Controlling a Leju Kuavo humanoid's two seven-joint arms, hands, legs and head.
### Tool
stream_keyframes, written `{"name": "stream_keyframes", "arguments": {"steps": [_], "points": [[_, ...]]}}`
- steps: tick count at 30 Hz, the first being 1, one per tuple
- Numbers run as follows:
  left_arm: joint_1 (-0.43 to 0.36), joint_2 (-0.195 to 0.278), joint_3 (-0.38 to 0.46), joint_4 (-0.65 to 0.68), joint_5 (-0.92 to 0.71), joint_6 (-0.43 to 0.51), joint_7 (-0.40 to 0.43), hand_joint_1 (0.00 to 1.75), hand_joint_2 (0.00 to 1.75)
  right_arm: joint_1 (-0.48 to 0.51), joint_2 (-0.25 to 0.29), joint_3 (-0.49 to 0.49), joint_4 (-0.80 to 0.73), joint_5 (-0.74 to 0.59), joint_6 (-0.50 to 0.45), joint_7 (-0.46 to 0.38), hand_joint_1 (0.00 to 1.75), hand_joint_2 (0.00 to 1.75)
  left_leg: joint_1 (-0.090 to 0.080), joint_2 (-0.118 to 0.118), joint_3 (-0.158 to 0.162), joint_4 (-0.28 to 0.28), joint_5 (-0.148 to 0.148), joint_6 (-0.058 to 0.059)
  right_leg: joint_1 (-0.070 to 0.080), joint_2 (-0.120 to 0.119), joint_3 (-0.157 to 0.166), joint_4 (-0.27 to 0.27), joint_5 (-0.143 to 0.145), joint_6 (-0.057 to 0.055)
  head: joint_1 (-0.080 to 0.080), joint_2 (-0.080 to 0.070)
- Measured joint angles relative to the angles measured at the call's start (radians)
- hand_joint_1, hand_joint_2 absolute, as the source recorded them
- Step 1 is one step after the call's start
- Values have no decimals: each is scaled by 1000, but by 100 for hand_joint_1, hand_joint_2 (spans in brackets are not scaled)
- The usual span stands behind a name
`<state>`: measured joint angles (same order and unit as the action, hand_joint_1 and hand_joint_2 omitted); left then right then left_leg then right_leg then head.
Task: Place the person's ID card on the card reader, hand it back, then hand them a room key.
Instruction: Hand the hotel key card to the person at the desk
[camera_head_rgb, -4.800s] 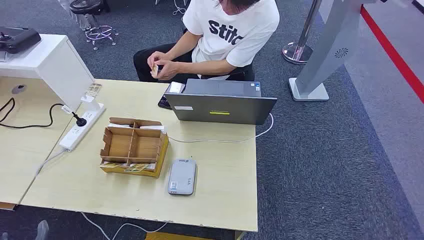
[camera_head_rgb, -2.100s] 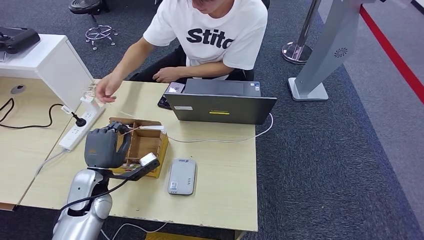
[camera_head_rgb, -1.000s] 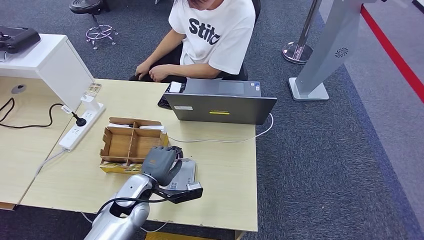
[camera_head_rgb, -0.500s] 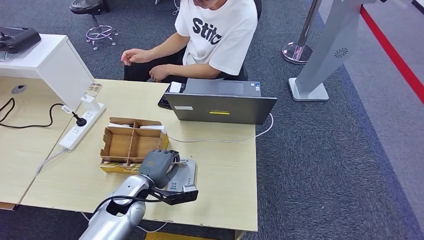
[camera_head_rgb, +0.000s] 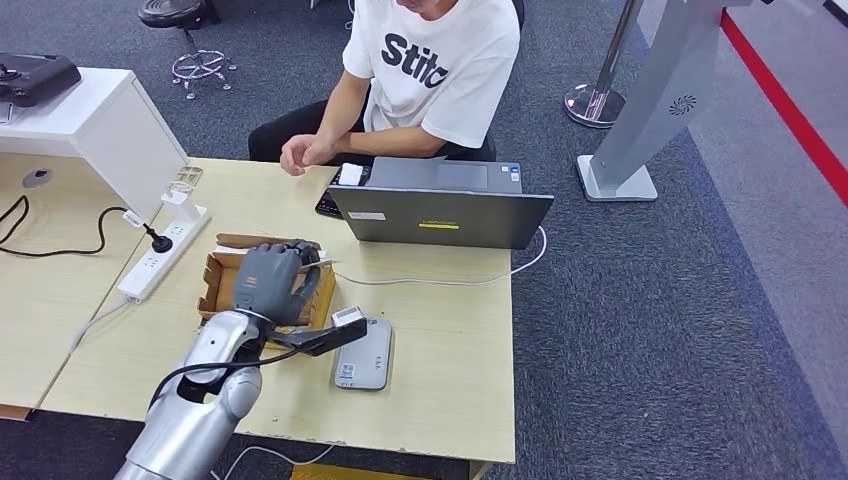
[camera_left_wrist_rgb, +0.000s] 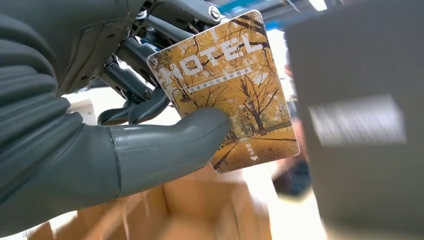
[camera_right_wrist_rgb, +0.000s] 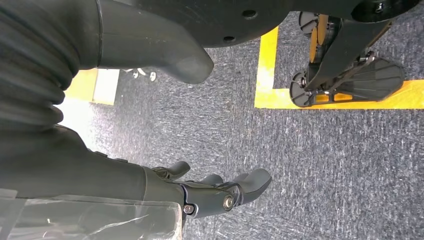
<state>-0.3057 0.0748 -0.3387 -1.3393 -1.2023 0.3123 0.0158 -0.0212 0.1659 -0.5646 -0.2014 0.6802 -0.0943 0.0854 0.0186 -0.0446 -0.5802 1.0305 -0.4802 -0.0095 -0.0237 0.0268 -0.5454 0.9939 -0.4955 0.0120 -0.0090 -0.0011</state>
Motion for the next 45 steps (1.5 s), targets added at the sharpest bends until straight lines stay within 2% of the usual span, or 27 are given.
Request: {"name": "stream_keyframes", "arguments": {"steps": [8,17,45], "points": [[1,58,147,-69,78,11,-22,175,175,2,0,-17,0,1,-3,-9,0,175,0,0,0,0,0,0,0,0,0,0,0,0,0,0],[14,88,239,-69,101,22,-32,175,175,3,0,-33,0,7,-4,-5,0,175,0,0,0,0,0,0,0,0,0,0,0,0,0,0],[32,93,282,-69,93,37,-50,175,175,2,0,-48,0,21,-5,-5,0,175,0,0,0,0,0,0,0,0,0,0,0,0,0,0]]}}
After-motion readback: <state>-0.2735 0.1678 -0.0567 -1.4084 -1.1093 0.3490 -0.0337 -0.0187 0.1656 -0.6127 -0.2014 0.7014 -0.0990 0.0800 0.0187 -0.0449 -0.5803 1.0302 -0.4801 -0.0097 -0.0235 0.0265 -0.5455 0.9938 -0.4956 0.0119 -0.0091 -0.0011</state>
